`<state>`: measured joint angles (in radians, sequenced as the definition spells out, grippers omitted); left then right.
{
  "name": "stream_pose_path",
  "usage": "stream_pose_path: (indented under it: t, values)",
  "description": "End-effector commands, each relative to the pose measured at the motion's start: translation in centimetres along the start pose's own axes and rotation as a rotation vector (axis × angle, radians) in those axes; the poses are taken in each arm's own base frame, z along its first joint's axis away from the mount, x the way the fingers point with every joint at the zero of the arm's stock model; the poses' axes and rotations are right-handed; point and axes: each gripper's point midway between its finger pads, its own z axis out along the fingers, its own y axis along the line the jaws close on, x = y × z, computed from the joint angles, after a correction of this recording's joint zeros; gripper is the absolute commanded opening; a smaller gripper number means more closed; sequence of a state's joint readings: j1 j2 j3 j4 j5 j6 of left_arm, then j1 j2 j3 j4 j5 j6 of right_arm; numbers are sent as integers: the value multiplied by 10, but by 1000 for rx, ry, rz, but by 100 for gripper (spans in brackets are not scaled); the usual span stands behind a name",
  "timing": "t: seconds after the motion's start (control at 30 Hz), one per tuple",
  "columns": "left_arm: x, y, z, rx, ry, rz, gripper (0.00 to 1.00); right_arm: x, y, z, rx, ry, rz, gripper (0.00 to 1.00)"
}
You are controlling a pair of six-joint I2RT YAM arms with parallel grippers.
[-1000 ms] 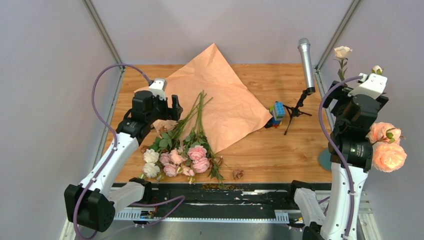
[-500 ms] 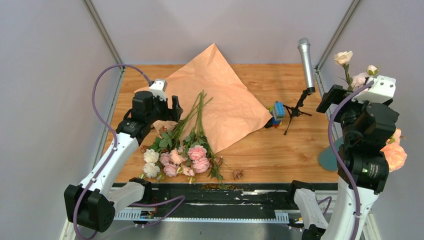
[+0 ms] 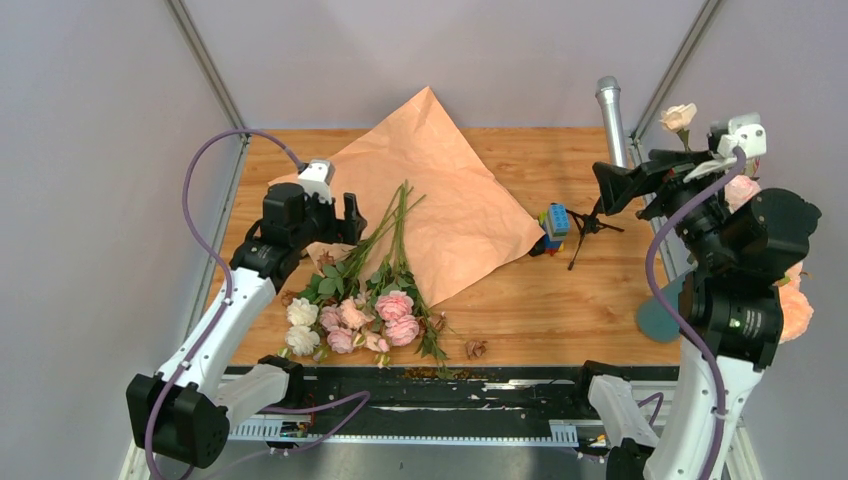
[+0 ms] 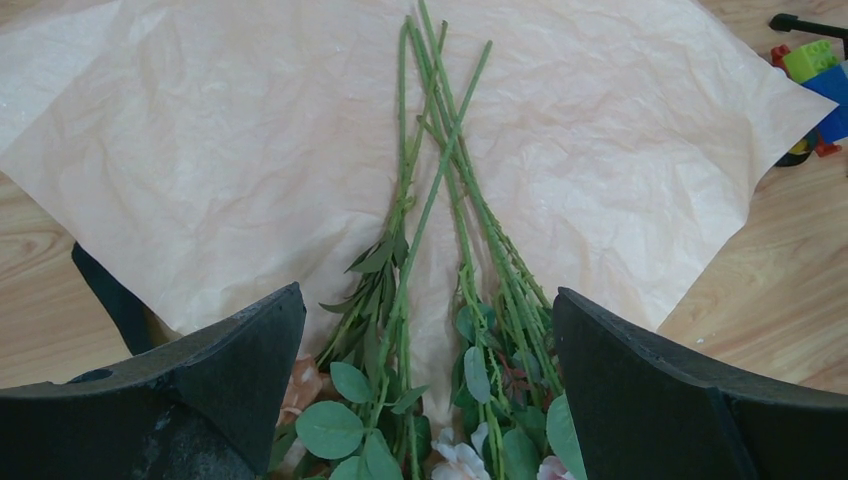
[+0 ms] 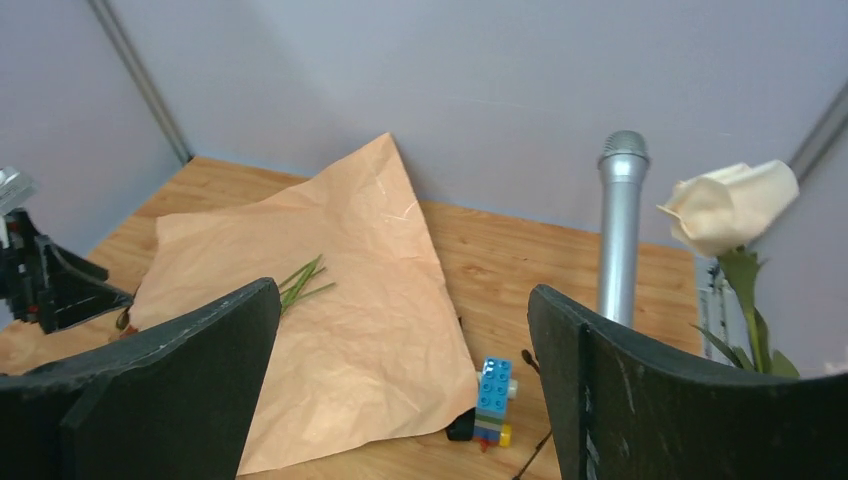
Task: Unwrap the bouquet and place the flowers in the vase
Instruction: Insert the fake flower into the vase.
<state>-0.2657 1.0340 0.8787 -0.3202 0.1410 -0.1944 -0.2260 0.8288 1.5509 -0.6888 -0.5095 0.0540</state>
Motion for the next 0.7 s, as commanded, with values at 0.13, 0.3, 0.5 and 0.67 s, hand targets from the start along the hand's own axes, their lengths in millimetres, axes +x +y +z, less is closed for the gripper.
stream_pose_path:
  t: [0.13,0.3,0.5,0.67]
  values:
    - [-3,-4,2,33,23,16,100,17,17,55,-201,73,41,94]
    - [16,-5,10,46,99,-1,100,45,59,98,-266,157,-36,94]
    - [57,-13,21,48,198,-84,99,75,112,130,-376,194,-51,93]
    - [76,-23,31,37,218,-117,95,117,136,151,-402,257,-9,88]
